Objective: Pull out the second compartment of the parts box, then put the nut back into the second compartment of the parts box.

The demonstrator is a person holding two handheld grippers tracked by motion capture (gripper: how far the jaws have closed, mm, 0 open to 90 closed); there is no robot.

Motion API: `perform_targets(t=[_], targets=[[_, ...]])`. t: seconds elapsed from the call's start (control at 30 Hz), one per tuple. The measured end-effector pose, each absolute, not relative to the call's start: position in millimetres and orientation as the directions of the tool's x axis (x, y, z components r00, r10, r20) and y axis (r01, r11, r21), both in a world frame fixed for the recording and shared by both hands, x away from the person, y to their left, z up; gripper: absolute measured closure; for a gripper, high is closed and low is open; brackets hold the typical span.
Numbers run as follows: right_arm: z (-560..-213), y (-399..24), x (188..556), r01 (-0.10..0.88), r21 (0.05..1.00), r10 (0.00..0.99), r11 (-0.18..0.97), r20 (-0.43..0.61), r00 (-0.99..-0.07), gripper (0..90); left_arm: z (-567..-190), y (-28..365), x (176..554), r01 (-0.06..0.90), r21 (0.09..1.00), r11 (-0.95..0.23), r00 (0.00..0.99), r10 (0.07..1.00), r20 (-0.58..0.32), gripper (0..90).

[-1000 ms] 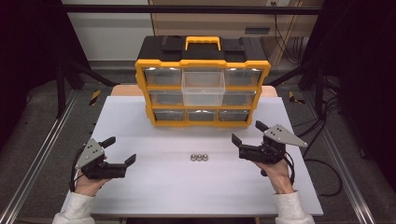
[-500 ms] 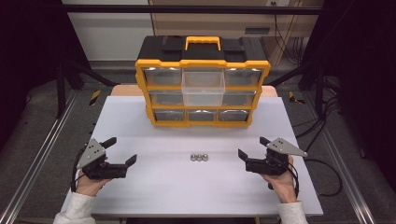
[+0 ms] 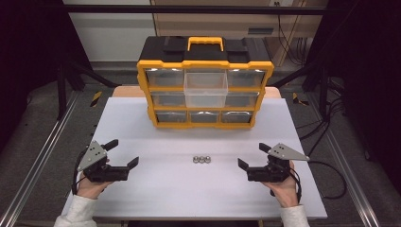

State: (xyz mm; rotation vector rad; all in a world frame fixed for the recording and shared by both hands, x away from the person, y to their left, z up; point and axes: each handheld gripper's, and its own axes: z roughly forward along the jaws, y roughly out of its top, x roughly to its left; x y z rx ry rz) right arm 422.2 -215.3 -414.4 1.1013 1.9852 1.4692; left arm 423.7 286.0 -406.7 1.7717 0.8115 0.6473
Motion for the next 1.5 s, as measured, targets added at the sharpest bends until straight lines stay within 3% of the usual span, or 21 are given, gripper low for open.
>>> perform_targets(t=[0.43,1.0,1.23,1.5], targets=[[-413.5,-185.0,434.5,0.322,0.923,0.747,0.209,0.062,-0.662,2.9,-407.5,285.6,424.1,0.221,0.946,-0.239,0.628,0.777,0.049,2.1],[-420.6,-152.5,456.9,0.337,0.895,0.734,0.293,0.015,-0.679,5.2,-407.2,286.0,424.0,0.221,0.946,-0.238,0.626,0.778,0.049,2.0],[-427.4,-141.2,463.2,0.353,0.875,0.717,0.332,0.009,-0.697,2.0,-407.2,286.1,424.3,0.221,0.946,-0.237,0.625,0.779,0.049,2.1],[-440.3,-126.6,470.4,0.380,0.833,0.700,0.401,-0.011,-0.714,5.6,-407.4,285.8,424.3,0.222,0.945,-0.240,0.624,0.780,0.051,2.1]])
